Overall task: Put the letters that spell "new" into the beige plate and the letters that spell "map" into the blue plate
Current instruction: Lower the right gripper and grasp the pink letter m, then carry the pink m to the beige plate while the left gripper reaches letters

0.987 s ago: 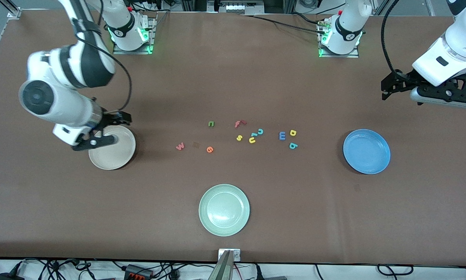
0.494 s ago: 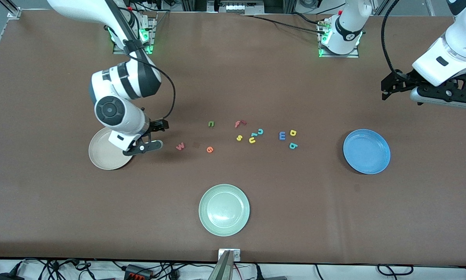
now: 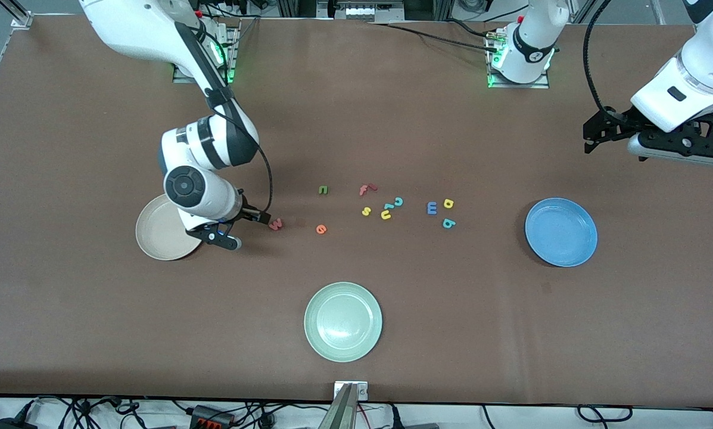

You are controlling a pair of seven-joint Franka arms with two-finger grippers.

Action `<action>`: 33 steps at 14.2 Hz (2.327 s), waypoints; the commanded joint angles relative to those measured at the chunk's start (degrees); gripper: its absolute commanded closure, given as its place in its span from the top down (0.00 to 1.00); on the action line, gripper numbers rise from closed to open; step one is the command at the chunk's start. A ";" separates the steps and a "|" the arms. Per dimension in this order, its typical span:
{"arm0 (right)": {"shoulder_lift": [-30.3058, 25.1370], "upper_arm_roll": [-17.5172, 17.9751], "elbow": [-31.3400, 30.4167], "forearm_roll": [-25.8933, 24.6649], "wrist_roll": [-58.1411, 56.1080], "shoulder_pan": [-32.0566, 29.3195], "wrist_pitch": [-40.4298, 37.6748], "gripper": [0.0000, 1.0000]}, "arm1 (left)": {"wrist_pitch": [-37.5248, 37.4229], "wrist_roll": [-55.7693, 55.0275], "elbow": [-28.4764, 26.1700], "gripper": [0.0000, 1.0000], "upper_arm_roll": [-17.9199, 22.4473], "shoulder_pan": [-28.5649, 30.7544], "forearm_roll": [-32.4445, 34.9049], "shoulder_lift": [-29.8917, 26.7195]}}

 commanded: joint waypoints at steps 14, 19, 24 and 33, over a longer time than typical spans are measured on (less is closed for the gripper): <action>7.63 -0.73 0.73 0.37 23.95 4.81 13.95 0.81 | -4.42 0.76 0.64 1.00 -0.12 -0.18 -0.55 0.08; 8.51 -0.73 0.64 0.37 24.04 5.16 14.92 0.71 | -8.30 0.51 0.55 1.00 -0.29 -2.19 -1.08 5.79; 8.60 -0.73 0.90 0.20 22.73 4.90 14.92 0.20 | -3.49 -15.96 -0.24 1.00 -1.17 -7.36 -1.52 10.97; 4.57 -3.71 6.26 0.11 5.79 -0.19 -0.96 0.09 | 23.30 -31.67 -4.36 1.00 -1.79 -18.54 -0.90 28.20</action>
